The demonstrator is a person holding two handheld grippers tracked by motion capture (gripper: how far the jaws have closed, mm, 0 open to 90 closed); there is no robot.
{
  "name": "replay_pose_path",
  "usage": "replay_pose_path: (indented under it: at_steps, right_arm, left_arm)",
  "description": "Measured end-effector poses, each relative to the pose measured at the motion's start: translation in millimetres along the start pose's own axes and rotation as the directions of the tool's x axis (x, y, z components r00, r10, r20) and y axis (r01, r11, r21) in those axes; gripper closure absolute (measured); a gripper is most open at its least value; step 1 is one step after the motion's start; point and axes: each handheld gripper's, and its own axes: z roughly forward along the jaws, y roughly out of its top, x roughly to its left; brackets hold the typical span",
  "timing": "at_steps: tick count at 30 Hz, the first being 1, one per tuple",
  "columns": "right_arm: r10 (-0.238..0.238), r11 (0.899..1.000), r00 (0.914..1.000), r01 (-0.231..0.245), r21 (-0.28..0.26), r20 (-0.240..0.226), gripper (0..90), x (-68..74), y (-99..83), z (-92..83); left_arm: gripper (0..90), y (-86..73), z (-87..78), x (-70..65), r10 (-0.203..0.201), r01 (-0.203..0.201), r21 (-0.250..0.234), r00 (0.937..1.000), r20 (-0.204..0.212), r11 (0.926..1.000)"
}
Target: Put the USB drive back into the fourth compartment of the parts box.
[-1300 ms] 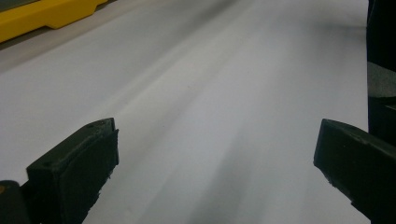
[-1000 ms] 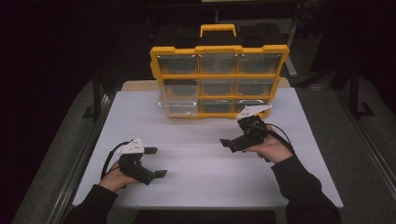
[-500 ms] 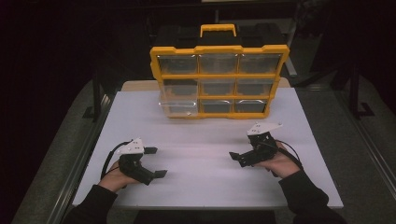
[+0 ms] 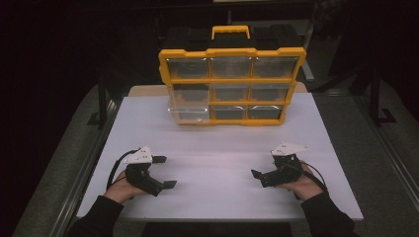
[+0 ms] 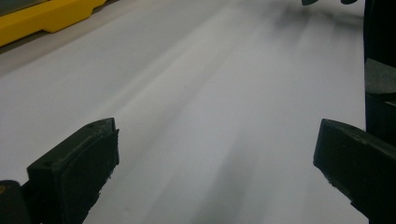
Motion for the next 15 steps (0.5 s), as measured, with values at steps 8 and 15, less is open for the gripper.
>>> replay_pose_path:
  at_steps: [8,15]
  right_arm:
    - [0.000,1.000,1.0000,0.000,0.014,0.005,0.1,-5.8,-13.7,-2.9]
    - [-0.012,0.999,0.9999,0.011,0.033,0.006,0.1,-8.5,-17.7,-0.8]
  left_arm:
    - [0.0,-0.6,-0.1,0.0,-0.002,0.002,-0.003,1.0000,-0.005,1.0000]
    - [0.0,-1.9,0.7,0.4,-0.002,0.002,0.000,1.0000,-0.005,1.0000]
